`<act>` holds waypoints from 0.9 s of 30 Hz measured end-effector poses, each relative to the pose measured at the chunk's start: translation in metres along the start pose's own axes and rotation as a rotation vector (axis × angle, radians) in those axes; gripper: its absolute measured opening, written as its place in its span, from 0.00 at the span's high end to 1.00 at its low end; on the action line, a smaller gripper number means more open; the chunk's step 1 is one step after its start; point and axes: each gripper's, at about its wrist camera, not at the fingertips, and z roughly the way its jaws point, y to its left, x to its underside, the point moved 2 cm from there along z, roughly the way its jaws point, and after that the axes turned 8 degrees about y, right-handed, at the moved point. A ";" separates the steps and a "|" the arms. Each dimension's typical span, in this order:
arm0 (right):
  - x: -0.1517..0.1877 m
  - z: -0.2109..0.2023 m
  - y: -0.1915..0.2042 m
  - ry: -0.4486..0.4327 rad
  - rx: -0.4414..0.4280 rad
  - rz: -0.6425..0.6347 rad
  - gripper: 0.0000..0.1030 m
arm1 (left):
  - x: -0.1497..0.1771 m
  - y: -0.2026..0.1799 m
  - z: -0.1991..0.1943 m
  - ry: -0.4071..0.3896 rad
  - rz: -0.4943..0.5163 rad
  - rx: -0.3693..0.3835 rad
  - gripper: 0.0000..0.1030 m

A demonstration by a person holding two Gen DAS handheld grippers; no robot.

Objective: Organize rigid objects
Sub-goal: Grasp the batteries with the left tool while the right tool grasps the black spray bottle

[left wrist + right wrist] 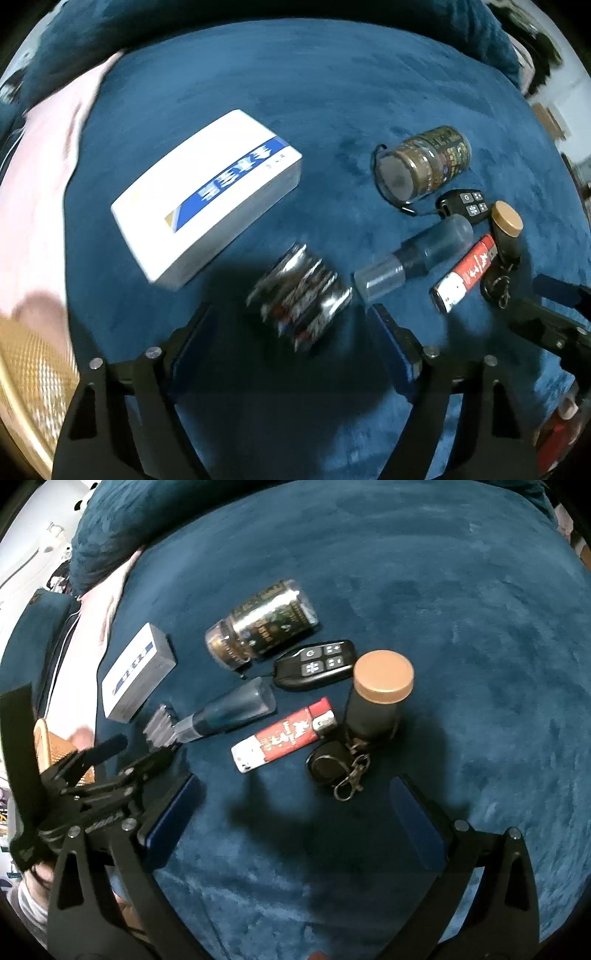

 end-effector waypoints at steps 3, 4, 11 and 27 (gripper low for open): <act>0.000 0.000 -0.004 -0.006 0.002 0.008 0.00 | -0.008 -0.002 0.015 0.038 0.043 0.002 0.32; -0.001 0.000 -0.004 -0.007 0.001 0.010 0.00 | -0.008 -0.001 0.015 0.028 0.041 0.011 0.33; -0.010 0.004 0.006 -0.013 -0.019 -0.023 0.00 | 0.032 0.027 0.006 0.019 -0.133 0.047 0.44; -0.059 0.046 0.092 0.067 -0.012 -0.425 0.11 | 0.084 0.048 -0.007 -0.027 -0.235 0.128 0.44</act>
